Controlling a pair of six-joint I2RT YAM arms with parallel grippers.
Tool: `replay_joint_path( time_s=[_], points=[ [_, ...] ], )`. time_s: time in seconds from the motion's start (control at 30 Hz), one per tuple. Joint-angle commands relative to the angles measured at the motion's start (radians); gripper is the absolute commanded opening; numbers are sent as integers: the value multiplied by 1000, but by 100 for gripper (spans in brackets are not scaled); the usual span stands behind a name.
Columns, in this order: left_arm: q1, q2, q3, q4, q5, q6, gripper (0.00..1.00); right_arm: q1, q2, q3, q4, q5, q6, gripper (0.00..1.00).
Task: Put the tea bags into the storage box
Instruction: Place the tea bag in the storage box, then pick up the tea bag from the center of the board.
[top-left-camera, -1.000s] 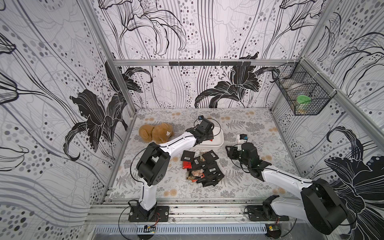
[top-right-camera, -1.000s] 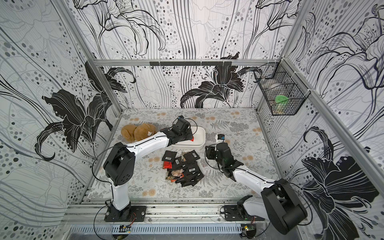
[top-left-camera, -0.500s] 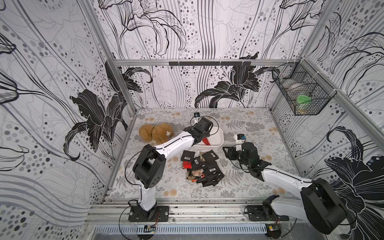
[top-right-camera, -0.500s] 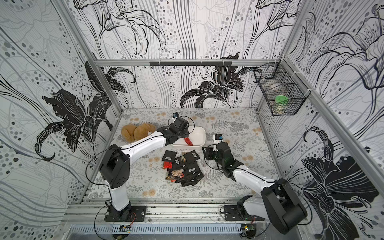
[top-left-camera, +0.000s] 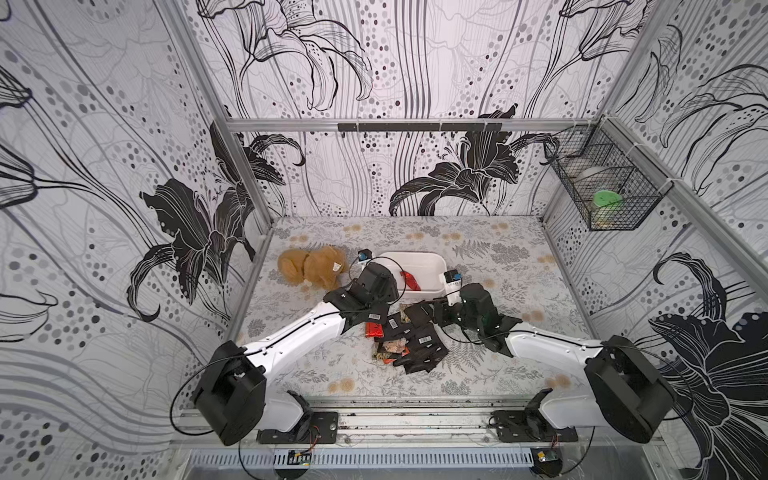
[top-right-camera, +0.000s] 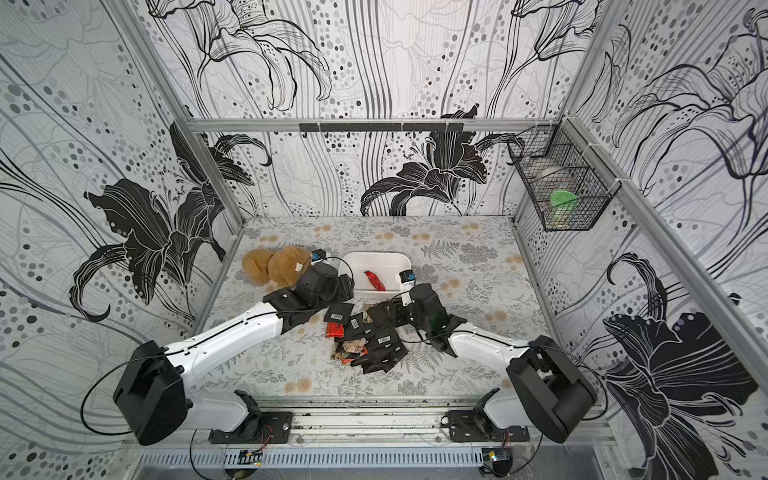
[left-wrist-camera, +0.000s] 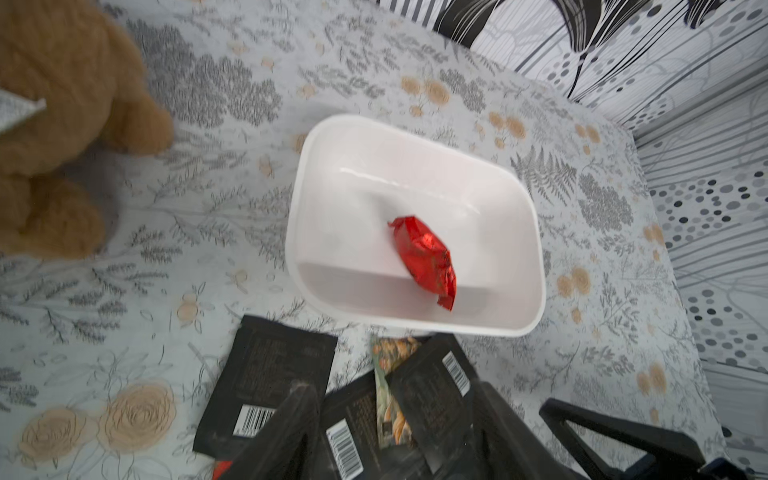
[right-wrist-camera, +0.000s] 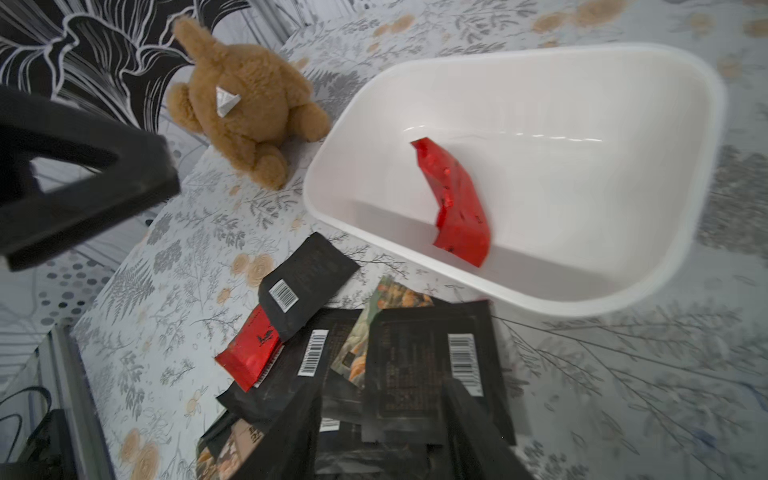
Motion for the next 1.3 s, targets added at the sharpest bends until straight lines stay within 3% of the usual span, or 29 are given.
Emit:
replay_joint_path(
  time_s=[0.0,0.1,0.4,0.57,0.77,1.27],
  points=[
    [-17,-60,-139,225,153,-122,58,19,58,61,-62,43,-41,41],
    [-51,-53,-219,326,172,-179,57,19,106,101,-124,92,-37,30],
    [-95,102,-248,498,163,-279,49,17,180,162,-212,145,-13,27],
    [-95,187,-225,550,180,-306,47,-7,219,177,-212,99,6,26],
    [-98,261,-191,576,197,-322,46,-82,256,180,-192,24,32,22],
    [-103,306,-186,559,151,-328,45,-88,342,241,-263,38,23,20]
  ],
)
